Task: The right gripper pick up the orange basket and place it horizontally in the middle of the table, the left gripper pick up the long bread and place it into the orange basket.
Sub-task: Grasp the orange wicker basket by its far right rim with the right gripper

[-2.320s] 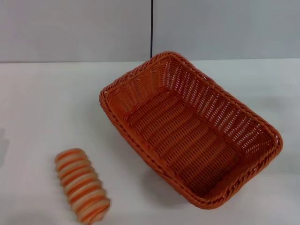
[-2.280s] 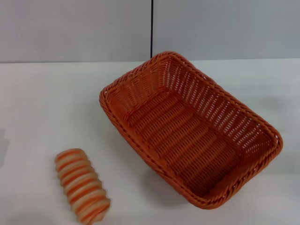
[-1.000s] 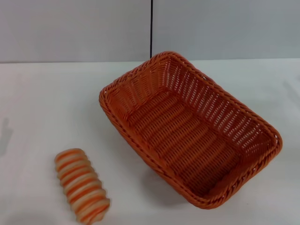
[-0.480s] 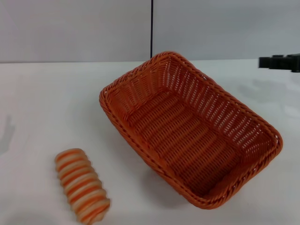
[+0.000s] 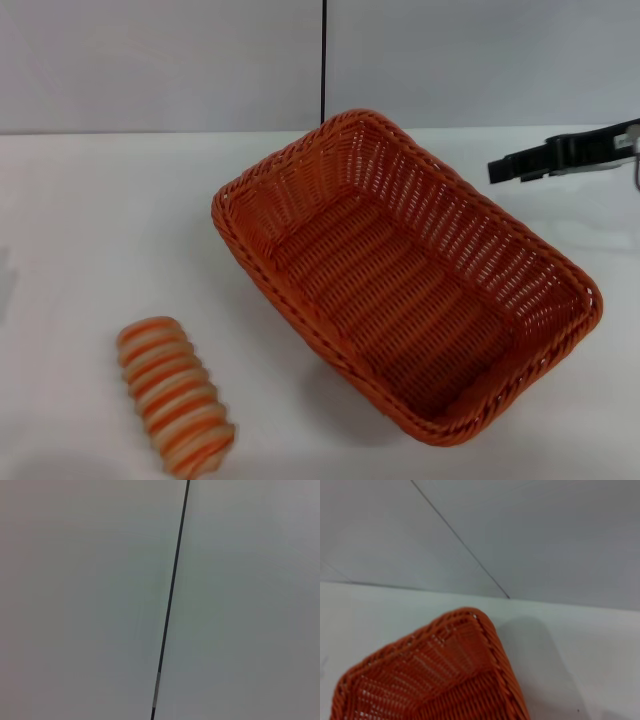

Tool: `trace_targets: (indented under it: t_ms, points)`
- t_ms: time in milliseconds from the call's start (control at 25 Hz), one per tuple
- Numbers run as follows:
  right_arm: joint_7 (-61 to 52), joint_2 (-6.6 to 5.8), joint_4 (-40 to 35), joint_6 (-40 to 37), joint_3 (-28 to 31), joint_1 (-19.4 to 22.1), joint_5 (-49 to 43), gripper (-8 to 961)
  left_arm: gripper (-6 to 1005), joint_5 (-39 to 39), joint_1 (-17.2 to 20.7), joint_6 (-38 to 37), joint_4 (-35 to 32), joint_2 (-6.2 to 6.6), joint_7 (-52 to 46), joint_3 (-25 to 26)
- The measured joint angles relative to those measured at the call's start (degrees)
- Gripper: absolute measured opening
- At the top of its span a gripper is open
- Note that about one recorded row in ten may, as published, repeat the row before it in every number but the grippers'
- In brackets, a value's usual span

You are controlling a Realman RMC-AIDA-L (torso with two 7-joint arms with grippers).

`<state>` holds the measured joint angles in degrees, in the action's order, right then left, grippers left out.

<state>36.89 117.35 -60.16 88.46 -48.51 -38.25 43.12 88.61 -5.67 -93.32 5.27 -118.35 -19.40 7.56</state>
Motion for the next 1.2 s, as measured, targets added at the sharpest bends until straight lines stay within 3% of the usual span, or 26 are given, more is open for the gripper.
trace_targets:
  t_ms: [280, 640, 1200]
  points:
    - [-0.04, -0.22, 8.42, -2.79, -0.01, -4.67, -2.69, 549, 830, -0.03, 0.64, 0.28, -0.1, 0.12, -0.02, 0.39]
    - [0.83, -0.23, 13.33, -7.94, -3.03, -6.33, -2.94, 548, 830, -0.02, 0.63, 0.72, -0.73, 0.15, -0.03, 0.38]
    - [5.32, 1.17, 19.66, -14.47, -3.04, -8.32, -1.94, 542, 829, -0.02, 0.97, 1.91, -0.7, 0.05, -0.02, 0.35]
